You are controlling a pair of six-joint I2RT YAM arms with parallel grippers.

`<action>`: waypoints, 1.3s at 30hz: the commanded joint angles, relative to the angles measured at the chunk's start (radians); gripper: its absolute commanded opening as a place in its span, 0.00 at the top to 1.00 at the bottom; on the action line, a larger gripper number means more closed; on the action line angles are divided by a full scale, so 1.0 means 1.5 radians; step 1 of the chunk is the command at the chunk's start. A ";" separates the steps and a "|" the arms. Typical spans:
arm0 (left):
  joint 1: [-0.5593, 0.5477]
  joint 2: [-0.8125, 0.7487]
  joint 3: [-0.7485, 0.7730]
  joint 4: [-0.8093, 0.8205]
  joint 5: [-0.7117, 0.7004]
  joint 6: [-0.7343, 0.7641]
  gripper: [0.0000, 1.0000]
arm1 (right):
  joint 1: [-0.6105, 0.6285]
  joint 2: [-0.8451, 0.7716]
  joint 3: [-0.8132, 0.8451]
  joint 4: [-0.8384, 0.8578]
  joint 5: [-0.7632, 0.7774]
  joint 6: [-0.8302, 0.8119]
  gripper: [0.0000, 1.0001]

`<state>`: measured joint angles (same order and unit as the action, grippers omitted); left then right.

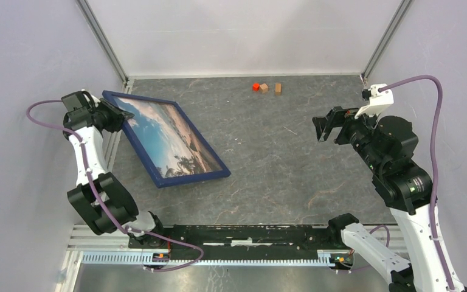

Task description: Put the photo into the frame

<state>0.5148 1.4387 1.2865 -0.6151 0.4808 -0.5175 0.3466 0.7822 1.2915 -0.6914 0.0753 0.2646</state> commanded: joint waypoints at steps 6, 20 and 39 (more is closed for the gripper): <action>-0.003 -0.040 -0.042 0.004 -0.177 0.060 0.50 | 0.000 -0.002 0.006 0.025 -0.021 0.000 0.02; -0.002 -0.071 -0.035 -0.004 -0.238 0.033 0.32 | 0.000 -0.008 -0.012 0.030 -0.026 -0.001 0.02; -0.046 -0.132 0.026 -0.026 -0.161 0.044 0.17 | -0.001 -0.002 0.013 0.019 -0.040 -0.044 0.02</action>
<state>0.5045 1.3468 1.2301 -0.6617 0.1413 -0.4778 0.3466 0.7734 1.2594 -0.6823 0.0303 0.2508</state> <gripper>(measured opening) 0.820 0.982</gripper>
